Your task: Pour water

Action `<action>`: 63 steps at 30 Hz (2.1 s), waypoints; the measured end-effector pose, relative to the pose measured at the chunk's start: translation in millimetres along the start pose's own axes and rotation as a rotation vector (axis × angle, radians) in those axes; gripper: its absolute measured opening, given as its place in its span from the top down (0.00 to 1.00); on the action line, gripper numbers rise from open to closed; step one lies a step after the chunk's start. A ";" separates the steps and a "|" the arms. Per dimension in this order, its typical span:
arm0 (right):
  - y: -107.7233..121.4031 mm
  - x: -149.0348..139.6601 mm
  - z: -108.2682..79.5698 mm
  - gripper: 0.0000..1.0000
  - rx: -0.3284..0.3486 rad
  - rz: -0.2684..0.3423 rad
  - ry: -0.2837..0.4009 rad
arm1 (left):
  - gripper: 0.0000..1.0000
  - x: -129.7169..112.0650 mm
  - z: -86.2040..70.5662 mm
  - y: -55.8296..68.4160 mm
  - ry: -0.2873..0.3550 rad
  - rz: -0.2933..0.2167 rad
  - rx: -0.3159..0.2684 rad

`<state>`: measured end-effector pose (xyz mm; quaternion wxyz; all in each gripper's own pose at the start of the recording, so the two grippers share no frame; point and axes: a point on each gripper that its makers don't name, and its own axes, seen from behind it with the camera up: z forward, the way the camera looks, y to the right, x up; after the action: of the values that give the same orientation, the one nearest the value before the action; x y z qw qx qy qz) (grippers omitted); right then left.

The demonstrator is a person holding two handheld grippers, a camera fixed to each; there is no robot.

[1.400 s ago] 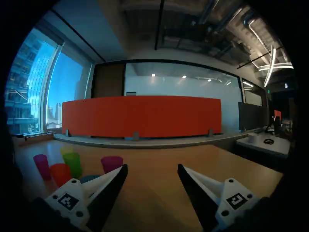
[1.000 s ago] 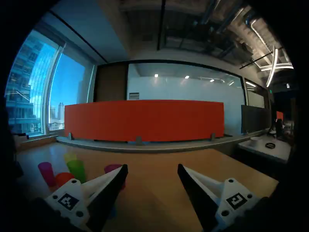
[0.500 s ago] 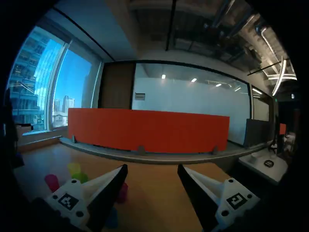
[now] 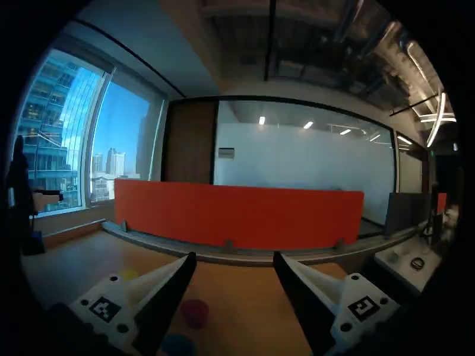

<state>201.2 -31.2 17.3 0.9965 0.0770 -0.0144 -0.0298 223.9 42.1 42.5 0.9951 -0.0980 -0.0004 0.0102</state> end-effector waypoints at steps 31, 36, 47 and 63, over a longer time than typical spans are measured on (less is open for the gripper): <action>-79.1 4.8 -6.9 0.00 0.458 0.017 -0.071 | 0.03 -8.0 16.0 74.0 -0.069 0.035 -0.413; -87.2 -10.4 -8.2 0.00 0.488 -0.017 -0.120 | 0.02 -17.8 18.4 78.4 -0.099 0.063 -0.442; -93.4 -44.4 -13.5 0.00 0.517 -0.094 -0.208 | 0.03 -40.4 22.3 83.0 -0.162 0.031 -0.498; -92.4 -85.2 -14.7 0.00 0.543 -0.120 -0.307 | 0.03 -86.2 30.4 87.6 -0.250 0.045 -0.527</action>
<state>111.4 -114.9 -13.5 0.9221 0.3356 -0.1676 -0.0949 135.9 132.1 55.3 0.9272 -0.3509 -0.1236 0.0439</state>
